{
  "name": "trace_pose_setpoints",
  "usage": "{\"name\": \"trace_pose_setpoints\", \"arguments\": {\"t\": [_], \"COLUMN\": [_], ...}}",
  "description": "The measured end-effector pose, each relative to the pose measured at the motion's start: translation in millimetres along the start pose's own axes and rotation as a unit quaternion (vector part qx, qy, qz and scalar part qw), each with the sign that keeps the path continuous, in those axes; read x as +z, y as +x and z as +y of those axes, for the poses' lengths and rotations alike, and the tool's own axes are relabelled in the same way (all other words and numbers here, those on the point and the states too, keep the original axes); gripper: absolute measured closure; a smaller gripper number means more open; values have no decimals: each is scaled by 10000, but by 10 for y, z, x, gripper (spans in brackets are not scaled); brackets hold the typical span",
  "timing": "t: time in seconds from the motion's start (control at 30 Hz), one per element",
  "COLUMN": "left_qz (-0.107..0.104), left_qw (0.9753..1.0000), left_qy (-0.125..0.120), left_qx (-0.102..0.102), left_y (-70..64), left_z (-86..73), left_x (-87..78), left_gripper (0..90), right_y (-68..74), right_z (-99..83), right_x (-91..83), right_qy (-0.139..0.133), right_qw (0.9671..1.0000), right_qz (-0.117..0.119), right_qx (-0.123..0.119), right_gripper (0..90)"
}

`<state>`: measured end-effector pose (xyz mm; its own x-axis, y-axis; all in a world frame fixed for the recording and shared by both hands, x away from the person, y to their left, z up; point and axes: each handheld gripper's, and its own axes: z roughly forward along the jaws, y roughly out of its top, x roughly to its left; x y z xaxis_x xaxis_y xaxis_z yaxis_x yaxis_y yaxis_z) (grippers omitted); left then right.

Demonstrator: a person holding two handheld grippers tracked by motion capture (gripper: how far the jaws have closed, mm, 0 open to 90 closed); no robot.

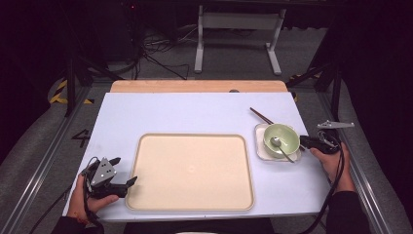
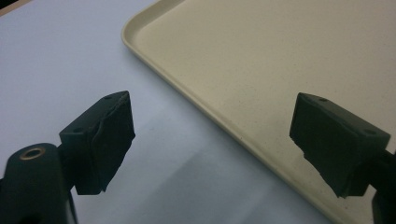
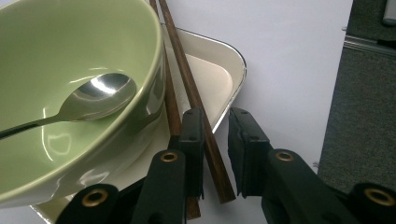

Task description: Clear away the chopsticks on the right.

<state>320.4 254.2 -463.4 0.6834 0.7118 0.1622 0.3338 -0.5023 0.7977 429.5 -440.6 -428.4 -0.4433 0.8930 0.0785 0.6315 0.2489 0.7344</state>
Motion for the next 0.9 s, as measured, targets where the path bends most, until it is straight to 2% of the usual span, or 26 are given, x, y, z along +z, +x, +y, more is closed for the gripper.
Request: {"name": "trace_pose_setpoints", "arguments": {"t": [0.23, 0.37, 0.5, 0.67, 0.9], "left_qz": [4, -11, 4, 9, 9], "left_qw": [10000, 10000, 10000, 10000, 10000], "left_qy": [-18, -12, 12, 14, 27], "left_qx": [-28, -41, -49, -58, -67], "left_y": [7, 9, 17, 24, 25], "left_z": [-4, -6, -12, -16, -19], "left_x": [-1, 0, 0, 4, 4], "left_gripper": [145, 144, 139, 138, 136], "right_y": [-2, 25, 37, 32, 25], "right_z": [0, 10, 17, 25, 63], "right_x": [53, 61, 53, 11, -152], "right_qy": [66, 104, 86, -24, -393], "right_qw": [10000, 9999, 9999, 9998, 9985], "right_qz": [24, 11, -40, -164, -372], "right_qx": [3, -93, -130, -129, -3], "right_gripper": [793, 842, 850, 852, 853]}}
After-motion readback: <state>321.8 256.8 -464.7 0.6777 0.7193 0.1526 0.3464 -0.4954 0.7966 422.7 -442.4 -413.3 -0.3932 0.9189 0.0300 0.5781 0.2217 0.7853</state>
